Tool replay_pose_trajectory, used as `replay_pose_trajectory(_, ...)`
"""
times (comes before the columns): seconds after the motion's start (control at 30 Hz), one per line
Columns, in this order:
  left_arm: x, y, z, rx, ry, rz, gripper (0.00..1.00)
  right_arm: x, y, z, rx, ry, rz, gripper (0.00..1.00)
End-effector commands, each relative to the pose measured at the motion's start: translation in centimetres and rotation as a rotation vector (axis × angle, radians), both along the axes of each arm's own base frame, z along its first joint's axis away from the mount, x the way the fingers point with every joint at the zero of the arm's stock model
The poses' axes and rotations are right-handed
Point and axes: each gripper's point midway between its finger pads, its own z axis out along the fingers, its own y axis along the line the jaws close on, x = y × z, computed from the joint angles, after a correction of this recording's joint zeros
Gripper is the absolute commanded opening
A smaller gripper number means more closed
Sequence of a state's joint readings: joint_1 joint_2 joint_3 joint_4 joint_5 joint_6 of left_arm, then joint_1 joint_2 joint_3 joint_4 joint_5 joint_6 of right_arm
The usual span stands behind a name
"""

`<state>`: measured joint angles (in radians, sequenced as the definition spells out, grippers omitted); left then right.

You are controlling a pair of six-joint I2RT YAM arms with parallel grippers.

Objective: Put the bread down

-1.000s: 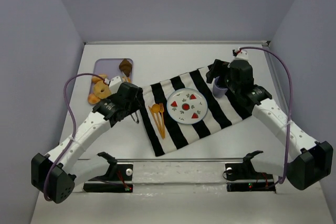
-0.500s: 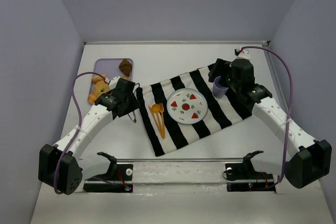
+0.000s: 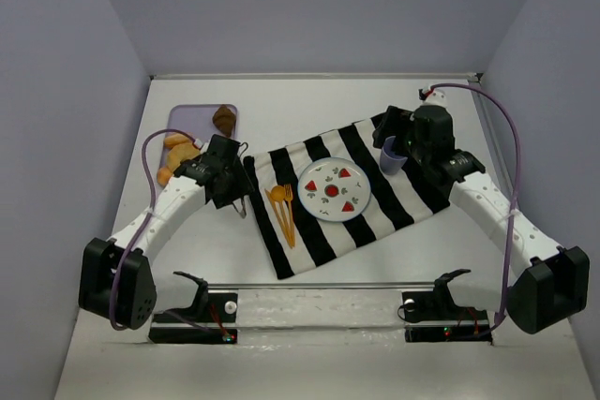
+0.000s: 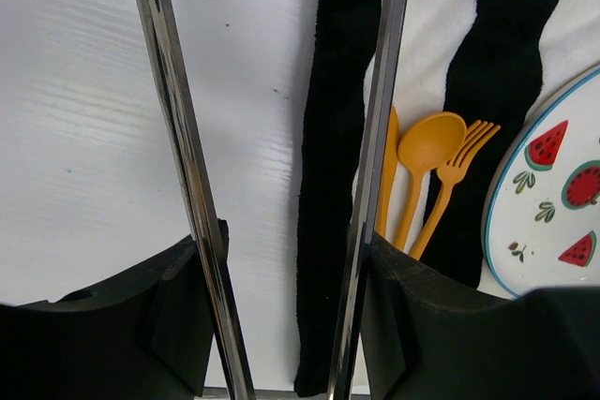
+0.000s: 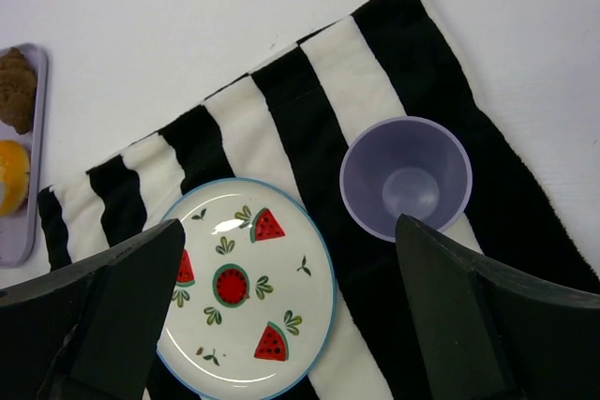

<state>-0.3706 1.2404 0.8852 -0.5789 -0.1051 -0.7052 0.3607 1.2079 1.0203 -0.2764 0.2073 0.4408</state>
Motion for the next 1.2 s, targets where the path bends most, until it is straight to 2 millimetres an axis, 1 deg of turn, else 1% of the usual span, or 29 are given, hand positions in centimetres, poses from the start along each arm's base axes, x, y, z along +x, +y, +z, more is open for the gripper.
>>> replay_pose_trajectory(0.0,0.4,-1.7,1.5,-0.074,0.005,-0.062,0.62,0.5,0.6,0.2,0.015,-0.017,0.027,1.00)
replay_pose_trajectory(0.13,-0.2,-2.4,2.0,-0.141,0.003,-0.060,0.60,0.4,0.6,0.4,0.022,-0.022,0.027,1.00)
replay_pose_trajectory(0.2,-0.5,-2.2,2.3,-0.158,-0.008,-0.039,0.60,0.4,0.6,0.4,0.021,-0.023,0.027,1.00)
replay_pose_trajectory(0.3,-0.4,-1.7,2.9,-0.169,-0.033,-0.013,0.60,0.3,0.5,0.6,0.023,-0.030,0.023,1.00)
replay_pose_trajectory(0.37,-0.4,-1.4,3.3,-0.189,-0.051,0.010,0.61,0.4,0.0,0.7,0.021,-0.032,0.009,1.00)
replay_pose_trajectory(0.43,-0.8,-1.1,3.3,-0.206,-0.051,0.017,0.61,0.3,0.0,0.7,0.024,-0.033,0.008,1.00)
replay_pose_trajectory(0.5,-0.7,-0.4,3.0,-0.223,-0.056,0.037,0.61,0.2,0.0,0.8,0.025,-0.034,0.008,1.00)
replay_pose_trajectory(0.53,-0.7,-0.3,2.9,-0.235,-0.057,0.036,0.58,0.2,0.0,0.8,0.027,-0.034,0.009,1.00)
replay_pose_trajectory(0.57,-0.7,-0.6,2.9,-0.263,-0.058,0.012,0.56,0.2,0.0,0.7,0.019,-0.032,0.011,1.00)
replay_pose_trajectory(0.6,-0.6,0.0,2.7,-0.270,-0.050,0.024,0.56,0.3,-0.1,0.7,0.017,-0.033,0.008,1.00)
replay_pose_trajectory(0.7,-0.6,0.4,2.3,-0.277,-0.027,0.025,0.57,0.2,-0.2,0.7,0.019,-0.034,0.002,1.00)
replay_pose_trajectory(0.8,-0.6,0.3,2.4,-0.302,-0.032,0.013,0.58,0.2,-0.3,0.6,0.013,-0.034,-0.001,1.00)
replay_pose_trajectory(0.87,-0.7,0.6,2.2,-0.309,-0.019,0.021,0.60,0.3,-0.4,0.5,0.007,-0.033,-0.008,1.00)
replay_pose_trajectory(0.9,-0.8,0.8,2.0,-0.309,-0.012,0.021,0.60,0.4,-0.5,0.4,0.004,-0.030,-0.012,1.00)
replay_pose_trajectory(0.93,-1.1,0.6,1.7,-0.333,0.003,0.016,0.60,0.4,-0.5,0.4,0.006,-0.030,-0.013,1.00)
replay_pose_trajectory(1.0,-1.0,0.6,1.5,-0.361,0.000,0.018,0.61,0.4,-0.5,0.3,0.003,-0.028,-0.012,1.00)
replay_pose_trajectory(1.03,-1.3,0.4,1.0,-0.377,0.021,0.021,0.60,0.4,-0.5,0.3,0.005,-0.027,-0.013,1.00)
replay_pose_trajectory(1.17,-1.4,0.7,0.5,-0.383,0.037,0.023,0.59,0.5,-0.6,0.2,0.000,-0.027,-0.018,1.00)
